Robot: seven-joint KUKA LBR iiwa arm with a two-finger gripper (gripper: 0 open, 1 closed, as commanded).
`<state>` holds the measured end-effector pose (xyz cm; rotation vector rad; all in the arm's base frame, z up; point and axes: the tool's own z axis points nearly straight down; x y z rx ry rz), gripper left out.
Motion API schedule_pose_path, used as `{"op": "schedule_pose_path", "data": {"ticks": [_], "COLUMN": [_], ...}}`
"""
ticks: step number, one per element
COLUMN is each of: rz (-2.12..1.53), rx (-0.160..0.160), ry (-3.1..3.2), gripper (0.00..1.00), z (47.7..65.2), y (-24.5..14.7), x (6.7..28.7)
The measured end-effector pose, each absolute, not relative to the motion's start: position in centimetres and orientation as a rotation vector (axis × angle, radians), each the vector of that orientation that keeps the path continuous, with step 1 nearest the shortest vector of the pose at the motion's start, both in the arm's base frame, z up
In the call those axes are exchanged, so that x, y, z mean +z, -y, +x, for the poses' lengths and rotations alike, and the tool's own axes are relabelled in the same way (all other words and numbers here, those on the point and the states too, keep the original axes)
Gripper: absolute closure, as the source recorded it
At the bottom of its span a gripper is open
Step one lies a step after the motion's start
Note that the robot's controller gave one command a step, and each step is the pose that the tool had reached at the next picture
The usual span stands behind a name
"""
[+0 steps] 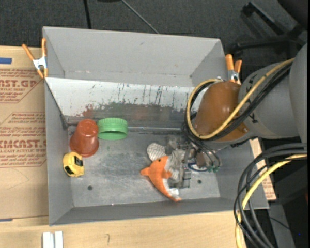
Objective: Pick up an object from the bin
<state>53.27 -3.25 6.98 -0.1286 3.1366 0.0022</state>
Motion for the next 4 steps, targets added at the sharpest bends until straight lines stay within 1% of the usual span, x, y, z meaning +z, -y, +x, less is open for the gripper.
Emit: {"op": "schedule_pose_path", "data": {"ticks": [1, 3, 4], "rz": [0.021, 0.021, 0.02], "rx": [0.001, 0.001, 0.001], "ry": [-3.137, -3.14, -3.143], "gripper": [1.0, 1.0, 1.0], "z": [51.9, 51.8, 51.7], "y": [0.0, 0.1, 0.0], "x": [7.1, 7.4, 8.4]}}
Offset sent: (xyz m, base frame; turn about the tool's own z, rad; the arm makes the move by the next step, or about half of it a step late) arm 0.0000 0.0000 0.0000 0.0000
